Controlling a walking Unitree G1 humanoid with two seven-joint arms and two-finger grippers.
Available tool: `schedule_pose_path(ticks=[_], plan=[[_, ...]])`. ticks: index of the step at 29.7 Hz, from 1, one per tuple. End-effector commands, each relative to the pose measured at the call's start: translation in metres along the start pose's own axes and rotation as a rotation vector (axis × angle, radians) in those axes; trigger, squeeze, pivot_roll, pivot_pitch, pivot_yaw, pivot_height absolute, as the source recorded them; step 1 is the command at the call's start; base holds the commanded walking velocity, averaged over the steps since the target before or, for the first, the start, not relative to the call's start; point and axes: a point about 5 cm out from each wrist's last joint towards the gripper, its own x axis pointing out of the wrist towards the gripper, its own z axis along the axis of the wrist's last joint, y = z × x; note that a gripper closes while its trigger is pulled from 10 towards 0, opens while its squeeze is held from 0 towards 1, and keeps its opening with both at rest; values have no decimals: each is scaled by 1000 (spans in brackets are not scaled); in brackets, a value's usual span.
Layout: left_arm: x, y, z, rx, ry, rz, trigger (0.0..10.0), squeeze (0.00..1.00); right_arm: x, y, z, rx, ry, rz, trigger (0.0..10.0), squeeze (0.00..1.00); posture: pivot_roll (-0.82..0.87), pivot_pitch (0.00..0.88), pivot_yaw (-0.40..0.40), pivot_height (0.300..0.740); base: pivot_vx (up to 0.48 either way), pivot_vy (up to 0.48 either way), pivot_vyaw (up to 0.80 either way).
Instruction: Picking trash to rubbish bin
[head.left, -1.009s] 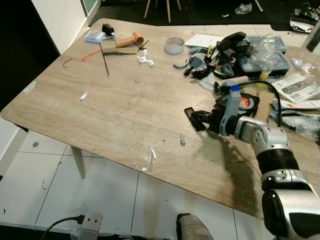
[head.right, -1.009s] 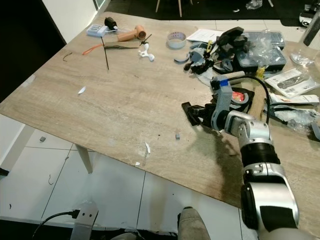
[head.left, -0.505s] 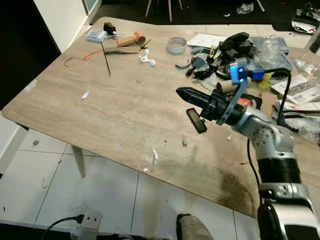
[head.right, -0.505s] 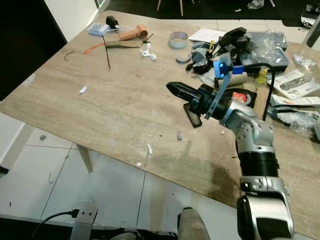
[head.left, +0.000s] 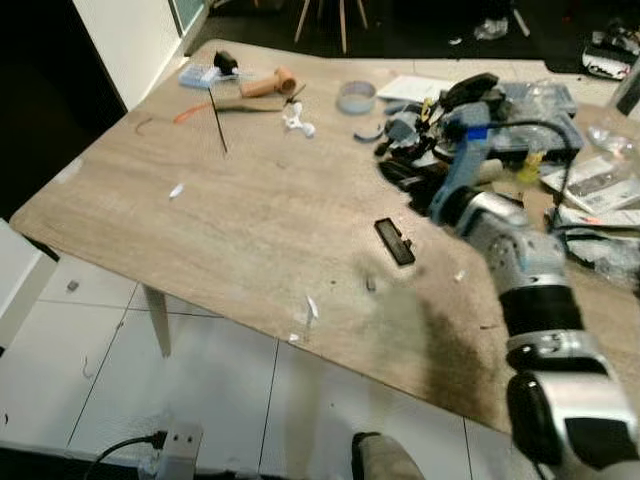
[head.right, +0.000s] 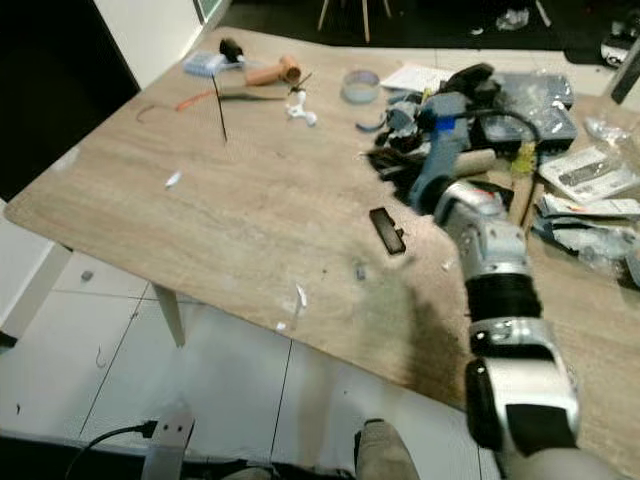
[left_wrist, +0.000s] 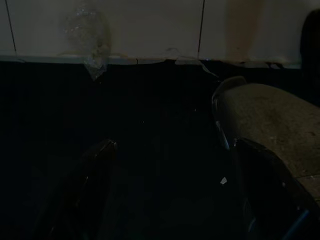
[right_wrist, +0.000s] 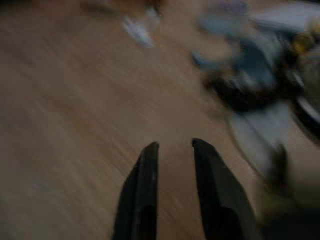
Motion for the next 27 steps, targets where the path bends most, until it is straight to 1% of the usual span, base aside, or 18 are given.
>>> schedule_pose_path(ticks=[1, 2, 3, 6, 9, 13, 15, 18, 20, 21, 22, 23, 24, 27], plan=[[-2, 1, -10, -4, 39, 4, 10000, 0, 1, 4, -14, -32, 94, -18, 10000, 1000, -74, 80, 62, 740, 0, 0, 0], [-2, 1, -11, -5, 41, 5, 10000, 0, -2, 0, -20, -20, 174, -55, 10000, 1000, -74, 80, 62, 740, 0, 0, 0], [-2, 1, -11, -5, 42, 5, 10000, 0, -2, 0, -22, -21, 193, -66, 10000, 1000, -74, 80, 62, 740, 0, 0, 0], [-2, 2, -11, -3, 43, 5, 10000, 0, -2, 4, -24, -14, 212, -42, 10000, 1000, -77, 82, 67, 740, 0, 0, 0], [-2, 2, -12, 1, 44, 3, 10000, 0, 1, 10, -25, -41, 239, -3, 10000, 1000, -82, 84, 69, 740, 0, 0, 0], [-2, 2, -12, 4, 45, 2, 10000, 0, 2, 12, -25, -53, 250, -2, 10000, 1000, -82, 84, 69, 740, 0, 0, 0], [-2, 2, -11, 5, 45, 1, 10000, 0, 4, 17, -28, -49, 281, -3, 10000, 1000, -82, 84, 69, 740, 0, 0, 0], [-2, 1, -12, 6, 46, 0, 10000, 0, 4, 19, -31, -43, 312, -1, 10000, 1000, -84, 84, 67, 740, 0, 0, 0], [-2, 1, -12, 6, 46, -1, 10000, 0, 4, 21, -35, -54, 350, 6, 10000, 1000, -82, 82, 64, 740, 0, 0, 0], [-2, 1, -12, 6, 47, -1, 10000, 0, 5, 21, -39, -74, 397, -19, 10000, 1000, -82, 82, 64, 740, 0, 0, 0], [-2, 1, -12, 6, 48, -1, 10000, 0, 5, 22, -41, -68, 414, -26, 10000, 922, -82, 81, 61, 740, 0, 0, 0], [-2, 1, -12, 6, 48, -1, 10000, 0, 5, 22, -41, -68, 414, -26, 10000, 922, -82, 81, 61, 740, 0, 0, 0], [-2, 0, -13, 7, 50, -2, 10000, 0, 8, 29, -44, -56, 426, 8, 10000, 0, -82, 80, 59, 740, 0, 0, 0], [-2, 0, -13, 7, 51, -2, 10000, 0, 10, 38, -47, -36, 431, 48, 10000, 0, -82, 80, 59, 740, 0, 0, 0]])
